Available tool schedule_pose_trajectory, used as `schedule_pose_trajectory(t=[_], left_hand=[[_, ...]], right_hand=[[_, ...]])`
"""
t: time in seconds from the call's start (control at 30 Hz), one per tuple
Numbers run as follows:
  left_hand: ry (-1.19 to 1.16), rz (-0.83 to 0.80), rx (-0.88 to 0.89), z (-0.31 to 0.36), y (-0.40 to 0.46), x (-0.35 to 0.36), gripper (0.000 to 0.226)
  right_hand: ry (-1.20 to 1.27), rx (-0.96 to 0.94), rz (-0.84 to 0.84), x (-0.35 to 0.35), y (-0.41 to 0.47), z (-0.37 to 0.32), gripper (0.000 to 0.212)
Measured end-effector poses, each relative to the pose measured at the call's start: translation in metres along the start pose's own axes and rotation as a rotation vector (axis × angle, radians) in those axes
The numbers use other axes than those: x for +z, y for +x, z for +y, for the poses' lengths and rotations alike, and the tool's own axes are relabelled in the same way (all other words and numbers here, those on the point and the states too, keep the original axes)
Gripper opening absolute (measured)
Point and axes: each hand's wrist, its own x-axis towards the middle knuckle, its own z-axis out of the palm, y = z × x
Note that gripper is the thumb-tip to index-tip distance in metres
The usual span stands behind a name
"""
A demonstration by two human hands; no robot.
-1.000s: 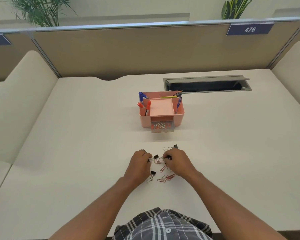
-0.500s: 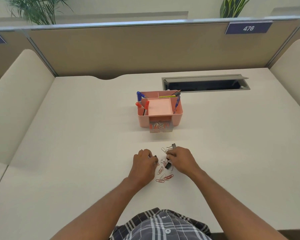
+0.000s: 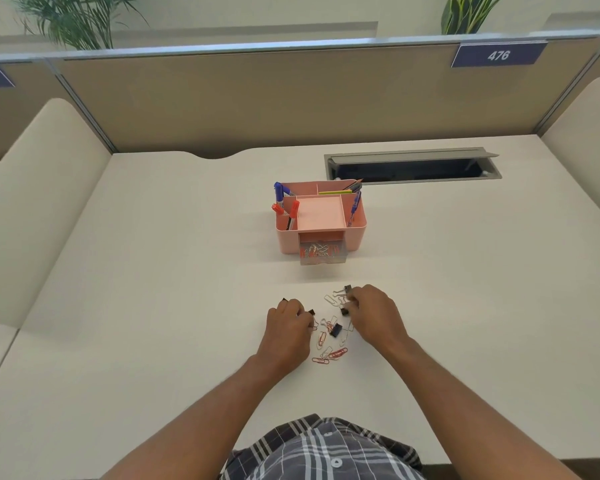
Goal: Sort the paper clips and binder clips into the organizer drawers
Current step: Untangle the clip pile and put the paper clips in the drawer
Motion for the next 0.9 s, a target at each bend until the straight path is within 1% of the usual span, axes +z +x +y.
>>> schedule_pose_trajectory(t=[0.1, 0.17, 0.23, 0.3, 0.43, 0.5, 0.57, 0.63, 0.67, 0.77, 0.8, 0.9], left_hand=[[0.007, -0.019, 0.005, 0.001, 0.0, 0.0, 0.003], [0.001, -0.023, 0.002, 0.002, 0.0, -0.001, 0.004], [-0.016, -0.013, 0.004, 0.001, -0.002, -0.001, 0.004], [-0.054, 0.002, 0.011, 0.002, -0.003, -0.004, 0.005], [-0.126, -0.018, -0.012, 0.007, -0.002, -0.012, 0.008], [-0.159, -0.034, -0.001, 0.008, -0.002, -0.011, 0.013], [-0.188, -0.051, 0.013, 0.009, -0.003, -0.007, 0.019], [-0.202, -0.071, 0.005, 0.012, -0.004, -0.005, 0.02], [-0.197, -0.082, 0.003, 0.013, -0.004, -0.005, 0.02], [-0.138, -0.102, 0.003, 0.016, -0.003, -0.005, 0.018], [-0.112, -0.105, 0.007, 0.016, -0.004, -0.005, 0.02], [-0.046, -0.115, 0.041, 0.016, -0.004, -0.002, 0.022]], right_hand=[[-0.065, -0.021, -0.109, 0.013, -0.012, -0.012, 0.019], [-0.123, -0.054, -0.127, 0.027, -0.022, -0.016, 0.018], [-0.145, -0.088, -0.101, 0.038, -0.027, -0.016, 0.015], [-0.099, -0.099, -0.056, 0.039, -0.027, -0.014, 0.016], [-0.007, -0.03, 0.11, 0.018, -0.008, -0.003, 0.019], [-0.026, 0.015, 0.107, 0.01, 0.002, 0.006, 0.021], [-0.054, 0.022, 0.057, 0.008, 0.007, 0.012, 0.022], [-0.056, 0.009, 0.022, 0.011, 0.007, 0.015, 0.026], [-0.045, -0.002, 0.035, 0.011, 0.005, 0.015, 0.027], [0.029, -0.08, 0.143, 0.013, 0.001, 0.012, 0.024], [0.022, -0.133, 0.131, 0.014, -0.001, 0.01, 0.022], [-0.077, -0.27, -0.029, 0.024, -0.006, 0.004, 0.018]])
